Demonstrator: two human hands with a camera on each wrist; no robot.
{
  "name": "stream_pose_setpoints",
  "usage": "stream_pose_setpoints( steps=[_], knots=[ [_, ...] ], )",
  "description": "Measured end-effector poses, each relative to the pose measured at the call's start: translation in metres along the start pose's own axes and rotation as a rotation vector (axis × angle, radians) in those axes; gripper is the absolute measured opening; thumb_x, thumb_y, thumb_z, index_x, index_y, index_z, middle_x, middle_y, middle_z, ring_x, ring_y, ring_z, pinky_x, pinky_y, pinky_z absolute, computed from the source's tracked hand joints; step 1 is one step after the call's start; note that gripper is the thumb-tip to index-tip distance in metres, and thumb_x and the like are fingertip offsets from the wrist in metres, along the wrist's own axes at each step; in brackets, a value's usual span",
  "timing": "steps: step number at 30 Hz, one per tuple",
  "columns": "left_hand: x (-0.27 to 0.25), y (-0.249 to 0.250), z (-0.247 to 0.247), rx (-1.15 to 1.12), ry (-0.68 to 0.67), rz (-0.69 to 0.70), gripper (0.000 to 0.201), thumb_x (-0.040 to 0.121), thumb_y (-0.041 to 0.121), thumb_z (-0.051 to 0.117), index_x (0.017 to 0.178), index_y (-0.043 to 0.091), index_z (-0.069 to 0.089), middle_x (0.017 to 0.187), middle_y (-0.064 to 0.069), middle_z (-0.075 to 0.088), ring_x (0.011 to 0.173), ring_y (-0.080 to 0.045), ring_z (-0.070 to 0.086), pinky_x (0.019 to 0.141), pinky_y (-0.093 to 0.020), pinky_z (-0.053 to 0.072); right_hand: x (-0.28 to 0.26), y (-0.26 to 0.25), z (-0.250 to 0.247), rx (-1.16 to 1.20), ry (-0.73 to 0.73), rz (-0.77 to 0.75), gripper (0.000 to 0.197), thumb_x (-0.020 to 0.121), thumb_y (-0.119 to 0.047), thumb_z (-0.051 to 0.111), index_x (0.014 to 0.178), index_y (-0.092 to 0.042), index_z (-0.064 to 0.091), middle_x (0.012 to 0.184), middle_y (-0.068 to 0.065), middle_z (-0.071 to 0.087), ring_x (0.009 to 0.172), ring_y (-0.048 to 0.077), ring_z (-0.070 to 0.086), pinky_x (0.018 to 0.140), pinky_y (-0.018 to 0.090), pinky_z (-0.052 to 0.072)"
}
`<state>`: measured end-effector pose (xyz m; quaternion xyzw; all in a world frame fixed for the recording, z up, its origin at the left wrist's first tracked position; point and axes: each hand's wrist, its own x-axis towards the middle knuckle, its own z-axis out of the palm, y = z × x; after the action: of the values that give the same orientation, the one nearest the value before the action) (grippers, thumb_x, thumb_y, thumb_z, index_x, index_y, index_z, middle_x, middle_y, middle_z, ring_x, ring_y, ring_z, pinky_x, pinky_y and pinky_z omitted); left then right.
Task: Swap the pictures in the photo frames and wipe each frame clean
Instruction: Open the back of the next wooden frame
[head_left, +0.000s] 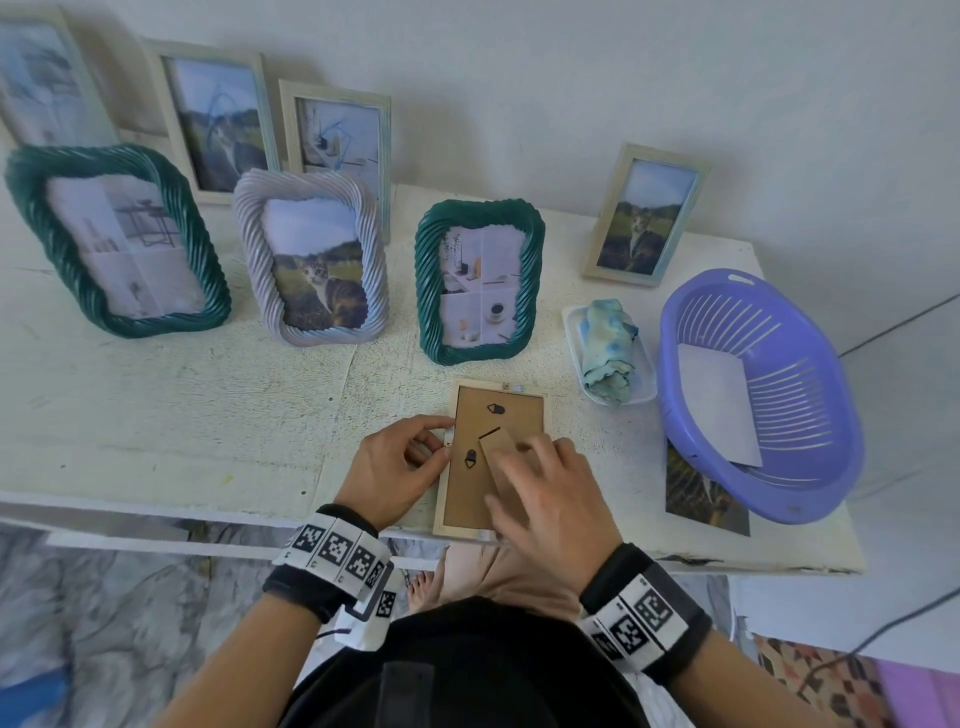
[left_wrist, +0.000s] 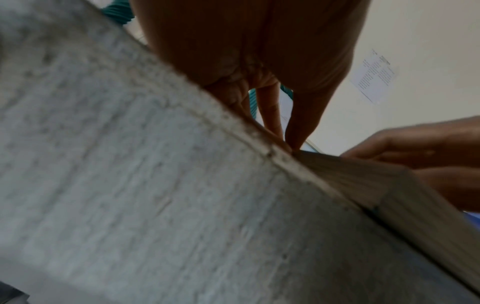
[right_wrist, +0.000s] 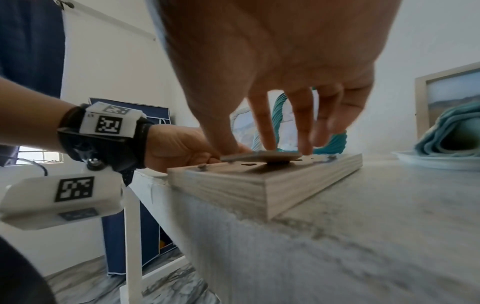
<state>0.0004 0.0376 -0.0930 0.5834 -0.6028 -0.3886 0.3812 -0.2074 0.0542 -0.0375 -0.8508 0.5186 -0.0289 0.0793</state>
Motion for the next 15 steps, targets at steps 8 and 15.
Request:
stream_pose_setpoints(
  steps=[8,15],
  knots=[
    [-0.002,-0.003,-0.001,-0.063,0.013,-0.033,0.034,0.084,0.012,0.074,0.109,0.033,0.068,0.076,0.008,0.069,0.062,-0.011,0.064,0.067,-0.036,0.06,0.016,-0.015,0.006,0.066,0.092,0.129,0.031,0.074,-0.026,0.074,0.102,-0.02,0.063,0.088,0.003,0.048,0.078,0.021,0.046,0.064,0.035,0.051],
    [-0.005,-0.003,-0.001,-0.037,0.027,-0.015,0.034,0.084,0.014,0.074,0.115,0.028,0.069,0.079,0.006,0.068,0.064,-0.014,0.063,0.069,-0.036,0.06,0.01,-0.012,-0.013,0.019,0.18,0.127,0.027,0.063,-0.024,0.08,0.084,-0.018,0.065,0.08,0.0,0.048,0.073,0.018,0.043,0.058,0.032,0.051]
  ],
)
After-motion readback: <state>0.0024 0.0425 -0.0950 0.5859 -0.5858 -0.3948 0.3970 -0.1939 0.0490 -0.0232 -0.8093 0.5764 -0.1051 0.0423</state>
